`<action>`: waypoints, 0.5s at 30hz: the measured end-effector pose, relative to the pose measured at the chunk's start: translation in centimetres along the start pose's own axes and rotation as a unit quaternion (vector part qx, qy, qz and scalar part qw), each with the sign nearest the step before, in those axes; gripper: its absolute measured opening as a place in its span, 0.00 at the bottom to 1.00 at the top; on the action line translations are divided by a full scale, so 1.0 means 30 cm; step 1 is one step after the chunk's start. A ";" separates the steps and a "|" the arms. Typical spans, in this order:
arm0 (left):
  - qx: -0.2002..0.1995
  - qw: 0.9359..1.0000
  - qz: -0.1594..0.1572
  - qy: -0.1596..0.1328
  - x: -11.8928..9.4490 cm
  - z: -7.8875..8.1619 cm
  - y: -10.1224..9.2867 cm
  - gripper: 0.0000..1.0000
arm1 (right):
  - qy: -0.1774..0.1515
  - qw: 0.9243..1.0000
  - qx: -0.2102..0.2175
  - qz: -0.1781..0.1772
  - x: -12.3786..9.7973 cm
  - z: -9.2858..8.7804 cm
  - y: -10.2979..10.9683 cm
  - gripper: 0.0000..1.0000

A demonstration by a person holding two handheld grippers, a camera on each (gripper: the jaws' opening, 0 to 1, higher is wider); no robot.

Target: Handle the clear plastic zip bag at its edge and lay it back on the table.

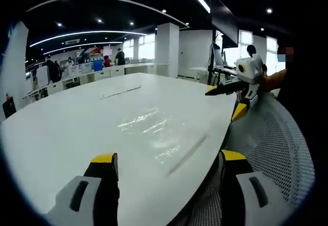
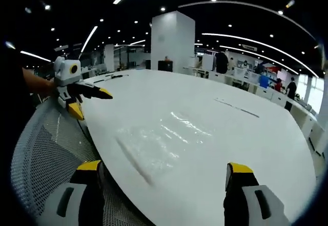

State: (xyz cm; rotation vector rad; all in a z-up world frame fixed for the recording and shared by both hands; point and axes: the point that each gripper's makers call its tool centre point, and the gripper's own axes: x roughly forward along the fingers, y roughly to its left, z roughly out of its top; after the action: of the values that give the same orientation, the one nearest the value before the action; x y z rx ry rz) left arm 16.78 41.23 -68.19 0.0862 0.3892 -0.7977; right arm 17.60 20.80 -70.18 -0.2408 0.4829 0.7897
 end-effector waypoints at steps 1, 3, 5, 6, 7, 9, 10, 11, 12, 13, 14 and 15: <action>-0.003 1.000 0.001 -0.001 0.000 0.001 0.000 0.83 | 0.000 1.000 -0.002 0.000 0.000 -0.001 0.001 1.00; 0.001 1.000 0.006 -0.007 -0.002 0.006 0.003 0.85 | 0.002 1.000 -0.007 0.001 0.001 -0.003 0.001 1.00; -0.009 1.000 0.003 -0.010 -0.002 0.008 -0.001 0.88 | 0.004 1.000 -0.008 0.001 0.002 -0.007 0.001 1.00; -0.009 1.000 0.003 -0.010 -0.002 0.007 -0.002 0.88 | 0.005 1.000 -0.008 0.001 0.002 -0.008 0.000 1.00; -0.005 1.000 0.005 -0.010 -0.002 0.007 -0.001 0.89 | 0.005 1.000 -0.009 0.000 0.002 -0.008 0.001 1.00; -0.002 1.000 0.006 -0.010 -0.002 0.009 -0.001 0.91 | 0.005 1.000 -0.009 -0.001 0.003 -0.007 0.001 1.00; -0.003 1.000 0.007 -0.011 -0.002 0.010 -0.001 0.92 | 0.006 1.000 -0.010 -0.002 0.003 -0.008 0.001 1.00; -0.002 1.000 0.009 -0.012 -0.002 0.011 0.001 0.93 | 0.007 1.000 -0.009 -0.002 0.003 -0.009 0.001 1.00; -0.003 1.000 0.009 -0.013 -0.002 0.013 0.002 0.94 | 0.008 1.000 -0.009 -0.002 0.003 -0.010 0.001 1.00; -0.008 1.000 0.009 -0.016 -0.001 0.017 0.003 0.95 | 0.007 1.000 -0.008 -0.002 0.004 -0.008 0.002 1.00; -0.008 1.000 0.010 -0.016 -0.001 0.017 0.004 0.96 | 0.007 1.000 -0.008 -0.003 0.004 -0.008 0.001 1.00; -0.007 1.000 0.012 -0.017 -0.001 0.019 0.006 0.96 | 0.009 1.000 -0.008 -0.005 0.004 -0.009 -0.001 1.00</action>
State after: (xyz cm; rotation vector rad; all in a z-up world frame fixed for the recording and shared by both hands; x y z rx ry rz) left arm 17.07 41.27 -67.65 0.0642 0.3609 -0.7721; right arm 17.58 20.75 -70.48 -0.2642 0.4923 0.7823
